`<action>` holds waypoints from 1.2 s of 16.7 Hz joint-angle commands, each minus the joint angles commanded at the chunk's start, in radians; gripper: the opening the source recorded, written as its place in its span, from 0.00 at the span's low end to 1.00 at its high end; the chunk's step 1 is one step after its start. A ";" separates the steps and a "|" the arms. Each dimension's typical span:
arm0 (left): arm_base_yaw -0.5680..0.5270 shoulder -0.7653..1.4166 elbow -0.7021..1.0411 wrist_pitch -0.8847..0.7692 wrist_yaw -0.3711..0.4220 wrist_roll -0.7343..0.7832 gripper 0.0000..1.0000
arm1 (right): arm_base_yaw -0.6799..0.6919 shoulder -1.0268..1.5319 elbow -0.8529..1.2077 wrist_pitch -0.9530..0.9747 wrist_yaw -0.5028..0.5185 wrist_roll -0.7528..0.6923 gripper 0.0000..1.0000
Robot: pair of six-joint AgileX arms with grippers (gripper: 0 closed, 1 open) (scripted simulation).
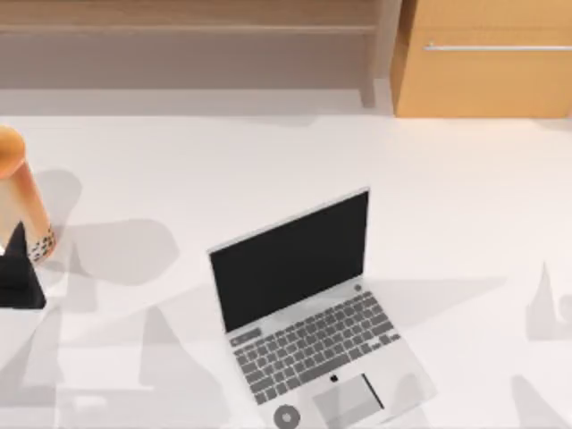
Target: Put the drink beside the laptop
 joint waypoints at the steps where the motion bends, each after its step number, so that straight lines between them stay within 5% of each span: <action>1: 0.000 0.000 0.000 0.000 0.000 0.000 1.00 | 0.000 0.000 0.000 0.000 0.000 0.000 1.00; 7: -0.009 0.037 0.017 0.023 -0.007 -0.002 1.00 | 0.000 0.000 0.000 0.000 0.000 0.000 1.00; 15: -0.064 0.465 0.216 0.249 -0.056 -0.010 1.00 | 0.000 0.000 0.000 0.000 0.000 0.000 1.00; 20: -0.079 0.548 0.259 0.292 -0.069 -0.013 1.00 | 0.000 0.000 0.000 0.000 0.000 0.000 1.00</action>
